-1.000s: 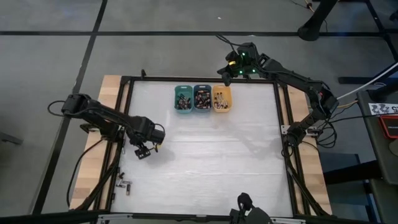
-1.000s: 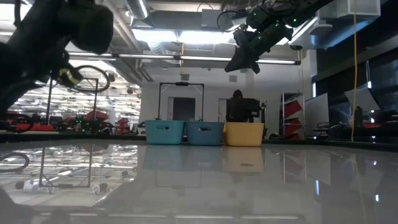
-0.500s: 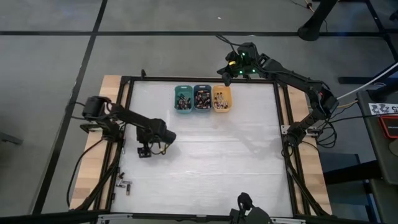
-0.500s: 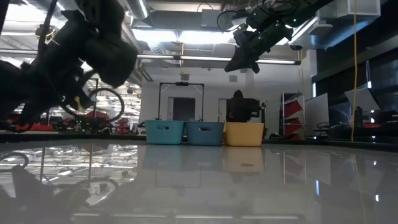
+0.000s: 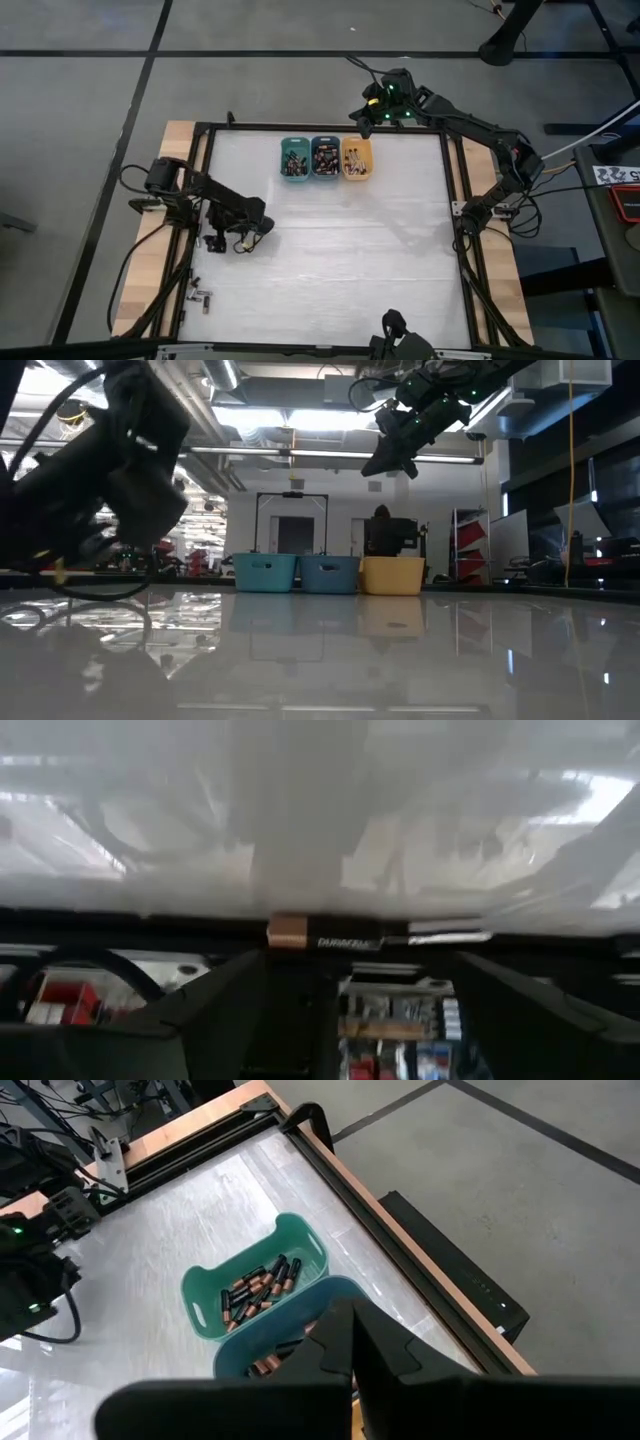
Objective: Sort batteries
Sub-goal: Put the brown battery into the blue bin
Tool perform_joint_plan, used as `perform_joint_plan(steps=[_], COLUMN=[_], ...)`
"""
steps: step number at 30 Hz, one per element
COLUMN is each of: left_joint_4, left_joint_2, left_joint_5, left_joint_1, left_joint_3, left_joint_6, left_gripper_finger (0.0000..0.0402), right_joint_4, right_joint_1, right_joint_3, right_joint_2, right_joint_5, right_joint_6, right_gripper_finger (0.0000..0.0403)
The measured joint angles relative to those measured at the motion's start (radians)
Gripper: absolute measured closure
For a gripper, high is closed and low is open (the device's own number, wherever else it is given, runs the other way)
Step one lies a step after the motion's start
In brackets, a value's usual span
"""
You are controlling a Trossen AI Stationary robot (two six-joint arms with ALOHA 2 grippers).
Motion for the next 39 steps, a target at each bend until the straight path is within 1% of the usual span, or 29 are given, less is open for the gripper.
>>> perform_joint_plan(steps=[7, 14, 20, 25, 28, 39], left_joint_4=[0.053, 0.124, 0.124, 0.118, 0.098, 0.104], left_joint_2=[0.026, 0.026, 0.04, 0.106, 0.144, 0.142], left_joint_5=[-0.003, -0.003, 0.01, 0.049, 0.055, 0.054], left_joint_1=[-0.001, -0.001, 0.0, 0.001, 0.0, 0.0], left_joint_3=[-0.082, -0.096, -0.1, -0.105, -0.103, -0.105], left_joint_6=[0.011, 0.008, 0.014, 0.025, 0.03, 0.026], left_gripper_finger=[0.0092, 0.0092, 0.0092, 0.0092, 0.0092, 0.0092], right_joint_4=[0.002, 0.004, 0.005, 0.007, 0.004, -0.006], right_joint_1=[0.0, 0.0, 0.0, 0.0, 0.0, 0.0], right_joint_3=[0.0, 0.0, 0.0, 0.0, 0.0, 0.0], right_joint_2=[0.0, 0.0, 0.0, 0.0, 0.0, 0.0], right_joint_5=[0.006, 0.009, 0.009, 0.009, 0.008, -0.027], right_joint_6=[0.0, 0.0, 0.0, -0.001, -0.001, -0.006], right_gripper_finger=[0.0403, 0.0403, 0.0403, 0.0403, 0.0403, 0.0403])
